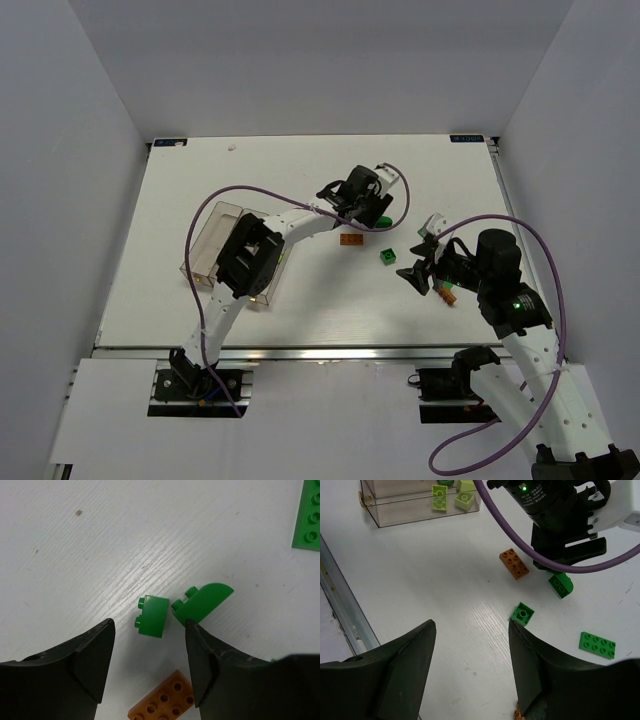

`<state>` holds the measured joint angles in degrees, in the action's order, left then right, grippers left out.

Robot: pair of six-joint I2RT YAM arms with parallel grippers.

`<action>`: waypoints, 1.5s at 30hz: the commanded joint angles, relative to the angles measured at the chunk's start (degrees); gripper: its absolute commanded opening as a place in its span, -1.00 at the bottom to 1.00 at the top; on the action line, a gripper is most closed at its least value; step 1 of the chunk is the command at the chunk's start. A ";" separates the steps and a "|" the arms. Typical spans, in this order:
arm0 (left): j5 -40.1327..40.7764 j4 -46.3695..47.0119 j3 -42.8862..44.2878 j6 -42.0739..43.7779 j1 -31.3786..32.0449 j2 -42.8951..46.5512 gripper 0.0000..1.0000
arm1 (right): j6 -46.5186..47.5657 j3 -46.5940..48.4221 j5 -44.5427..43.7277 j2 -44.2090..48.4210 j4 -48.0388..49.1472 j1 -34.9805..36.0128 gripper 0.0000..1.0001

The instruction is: Sort the legos into containers by color

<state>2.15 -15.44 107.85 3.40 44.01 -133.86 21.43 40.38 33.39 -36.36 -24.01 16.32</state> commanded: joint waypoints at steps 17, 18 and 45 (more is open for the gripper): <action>4.17 -1.53 5.09 1.44 -0.06 -2.99 0.32 | 0.10 1.10 0.10 0.68 0.81 0.65 0.34; 4.26 -0.82 4.22 1.09 -0.06 -2.37 0.32 | 0.10 1.02 0.01 0.59 0.81 0.56 0.34; 0.92 -0.47 3.15 0.65 -0.15 -1.49 0.20 | 0.28 1.02 0.72 0.50 0.63 0.56 0.40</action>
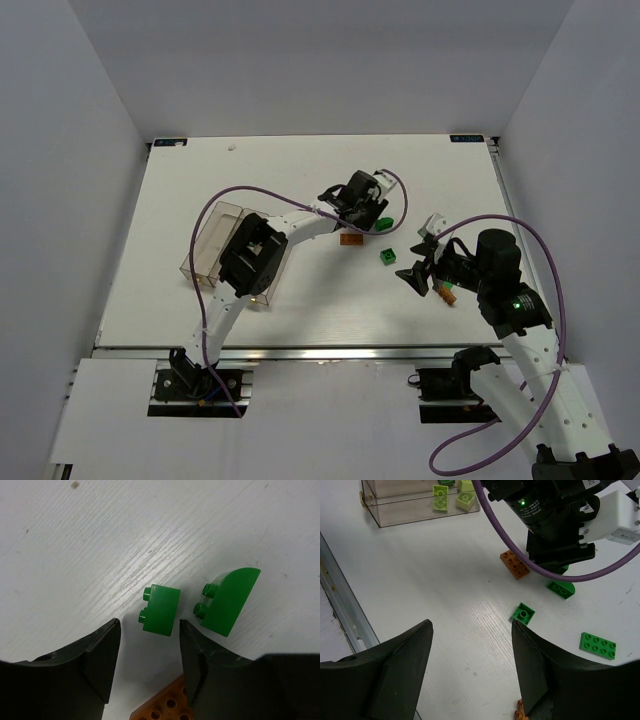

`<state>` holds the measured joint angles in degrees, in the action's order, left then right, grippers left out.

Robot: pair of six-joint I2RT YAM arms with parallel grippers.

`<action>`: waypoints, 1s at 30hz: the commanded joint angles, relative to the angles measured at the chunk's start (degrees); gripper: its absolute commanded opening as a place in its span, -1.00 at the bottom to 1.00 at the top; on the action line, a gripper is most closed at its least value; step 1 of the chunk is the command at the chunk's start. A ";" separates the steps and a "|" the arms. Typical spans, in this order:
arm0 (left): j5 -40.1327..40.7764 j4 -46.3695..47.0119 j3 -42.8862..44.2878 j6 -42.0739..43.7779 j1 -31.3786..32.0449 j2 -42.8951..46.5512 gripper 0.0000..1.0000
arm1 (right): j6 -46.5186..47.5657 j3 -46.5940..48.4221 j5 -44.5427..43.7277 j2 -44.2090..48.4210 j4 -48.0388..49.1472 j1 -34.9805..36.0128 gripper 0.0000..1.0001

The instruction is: Sort the legos into containers by color

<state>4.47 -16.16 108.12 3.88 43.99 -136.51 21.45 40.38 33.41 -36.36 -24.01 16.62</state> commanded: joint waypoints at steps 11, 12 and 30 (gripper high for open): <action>-2.71 2.01 2.46 -0.71 -0.22 1.77 -0.26 | 0.52 1.02 0.52 0.68 0.28 0.25 0.40; -2.80 2.01 2.19 -0.72 -0.22 1.95 -0.28 | 0.61 1.02 0.52 0.76 0.37 0.34 0.40; -2.45 1.75 -6.51 -0.89 -0.74 12.92 -0.68 | 0.69 0.84 -0.19 1.73 0.81 0.34 0.41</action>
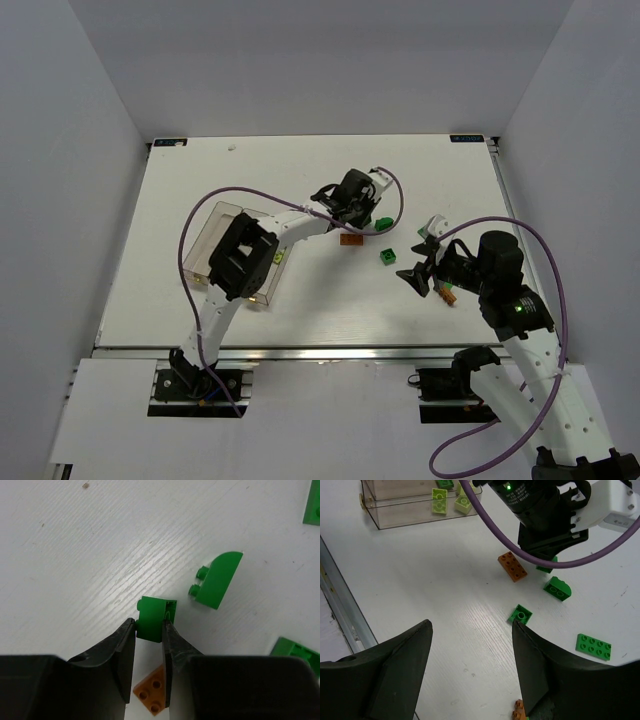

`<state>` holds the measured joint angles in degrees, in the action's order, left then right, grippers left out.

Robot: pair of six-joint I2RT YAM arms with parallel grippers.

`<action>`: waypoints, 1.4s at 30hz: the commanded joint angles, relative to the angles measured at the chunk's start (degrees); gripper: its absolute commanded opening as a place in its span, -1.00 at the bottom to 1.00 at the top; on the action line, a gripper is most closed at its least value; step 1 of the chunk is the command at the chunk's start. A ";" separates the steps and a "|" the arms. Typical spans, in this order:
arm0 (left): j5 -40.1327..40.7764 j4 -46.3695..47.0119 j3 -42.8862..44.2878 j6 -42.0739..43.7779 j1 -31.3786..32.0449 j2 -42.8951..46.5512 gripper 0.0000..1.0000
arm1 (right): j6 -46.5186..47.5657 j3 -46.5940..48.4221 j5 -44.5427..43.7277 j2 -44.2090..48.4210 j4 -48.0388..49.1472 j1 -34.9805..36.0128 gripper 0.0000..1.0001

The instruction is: Sort the legos into containers by color

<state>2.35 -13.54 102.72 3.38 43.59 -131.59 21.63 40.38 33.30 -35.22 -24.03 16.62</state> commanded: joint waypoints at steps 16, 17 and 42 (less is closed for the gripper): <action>10.91 -6.85 -25.16 -0.21 -0.96 39.20 -0.74 | 0.35 0.75 0.89 1.12 0.83 0.52 0.41; 11.97 -7.20 -26.76 -1.00 -1.40 40.78 -0.74 | 0.35 0.75 1.06 1.21 0.83 0.52 0.42; 32.45 -5.09 -46.20 -0.92 -12.56 48.89 -0.83 | 0.43 0.49 1.51 1.74 0.56 0.60 0.44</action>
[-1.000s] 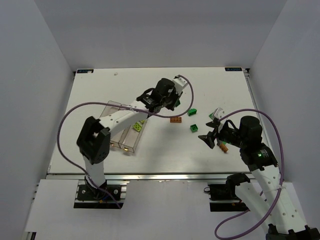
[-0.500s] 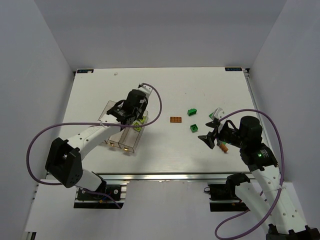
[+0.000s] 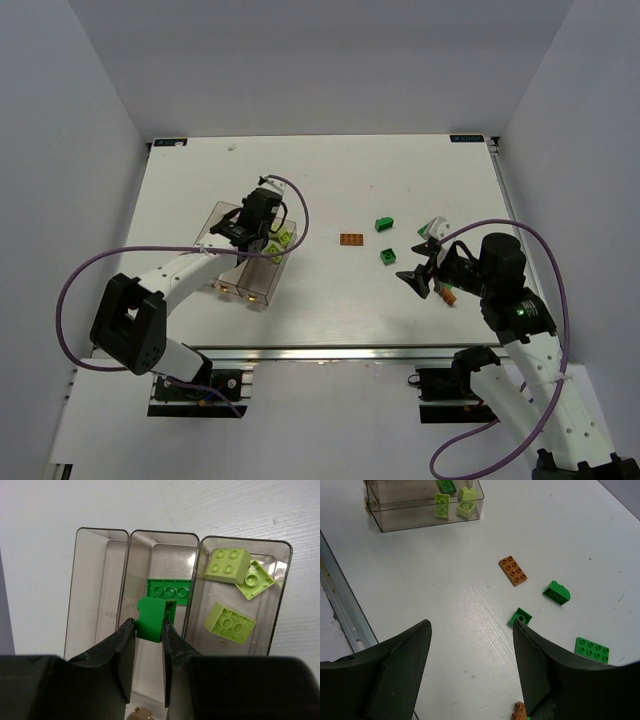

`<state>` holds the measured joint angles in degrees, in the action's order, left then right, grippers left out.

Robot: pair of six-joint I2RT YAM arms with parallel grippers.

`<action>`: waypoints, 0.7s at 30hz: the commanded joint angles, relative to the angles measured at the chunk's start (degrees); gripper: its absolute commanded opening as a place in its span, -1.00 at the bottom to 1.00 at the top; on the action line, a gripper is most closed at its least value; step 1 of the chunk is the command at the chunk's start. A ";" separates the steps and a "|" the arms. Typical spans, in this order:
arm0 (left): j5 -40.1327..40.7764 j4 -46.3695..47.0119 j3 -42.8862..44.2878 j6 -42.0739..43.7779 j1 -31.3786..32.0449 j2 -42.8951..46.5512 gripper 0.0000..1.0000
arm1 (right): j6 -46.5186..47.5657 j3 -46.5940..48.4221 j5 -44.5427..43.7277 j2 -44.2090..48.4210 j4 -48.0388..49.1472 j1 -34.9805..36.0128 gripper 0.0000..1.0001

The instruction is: Sort the legos into containers by color

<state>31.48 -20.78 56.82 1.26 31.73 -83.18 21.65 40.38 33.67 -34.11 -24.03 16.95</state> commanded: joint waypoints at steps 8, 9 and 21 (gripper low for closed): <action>2.70 1.35 0.22 0.24 -2.02 -2.69 -0.56 | 0.41 0.22 0.78 1.59 0.65 0.28 0.50; 2.88 1.61 0.14 0.15 -2.11 -2.43 -0.32 | 0.41 0.22 0.78 1.59 0.74 0.28 0.51; 0.35 2.93 -1.88 -3.10 -2.46 10.20 0.84 | 2.69 1.27 -0.62 -5.08 0.75 0.28 0.63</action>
<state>33.34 -19.22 55.18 0.30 29.56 -80.97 22.70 40.38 33.52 -36.16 -23.83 16.95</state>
